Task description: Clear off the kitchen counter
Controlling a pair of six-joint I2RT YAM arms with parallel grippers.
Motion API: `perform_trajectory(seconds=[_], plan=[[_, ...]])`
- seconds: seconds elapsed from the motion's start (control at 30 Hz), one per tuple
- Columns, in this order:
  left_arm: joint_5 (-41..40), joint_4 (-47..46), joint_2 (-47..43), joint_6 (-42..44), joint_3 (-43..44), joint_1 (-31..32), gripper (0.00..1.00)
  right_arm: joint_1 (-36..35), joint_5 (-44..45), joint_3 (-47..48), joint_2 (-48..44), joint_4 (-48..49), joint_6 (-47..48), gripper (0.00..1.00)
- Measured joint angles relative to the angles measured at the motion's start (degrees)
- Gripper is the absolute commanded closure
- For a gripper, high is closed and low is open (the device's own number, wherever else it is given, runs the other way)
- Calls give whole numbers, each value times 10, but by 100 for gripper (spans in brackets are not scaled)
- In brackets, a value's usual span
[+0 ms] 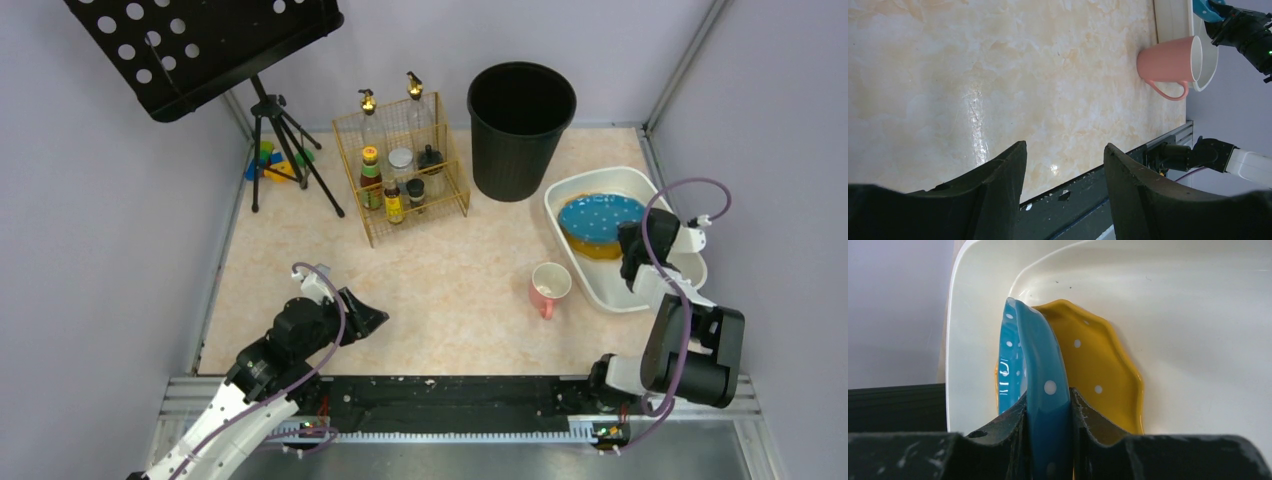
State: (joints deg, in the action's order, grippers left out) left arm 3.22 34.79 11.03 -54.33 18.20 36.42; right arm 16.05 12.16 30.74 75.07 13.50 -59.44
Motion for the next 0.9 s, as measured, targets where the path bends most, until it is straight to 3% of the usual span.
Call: perform_trajectory(seconds=[0.33, 0.67, 0.9], plan=[[2, 0, 0, 0, 0, 0, 37, 6, -7, 0, 55, -21, 5, 52], [4, -1, 8, 0, 0, 0, 37, 6, -24, 3, 57, -11, 35, 42], [4, -1, 9, 0, 0, 0, 37, 6, -43, 62, 77, -88, 96, 37]])
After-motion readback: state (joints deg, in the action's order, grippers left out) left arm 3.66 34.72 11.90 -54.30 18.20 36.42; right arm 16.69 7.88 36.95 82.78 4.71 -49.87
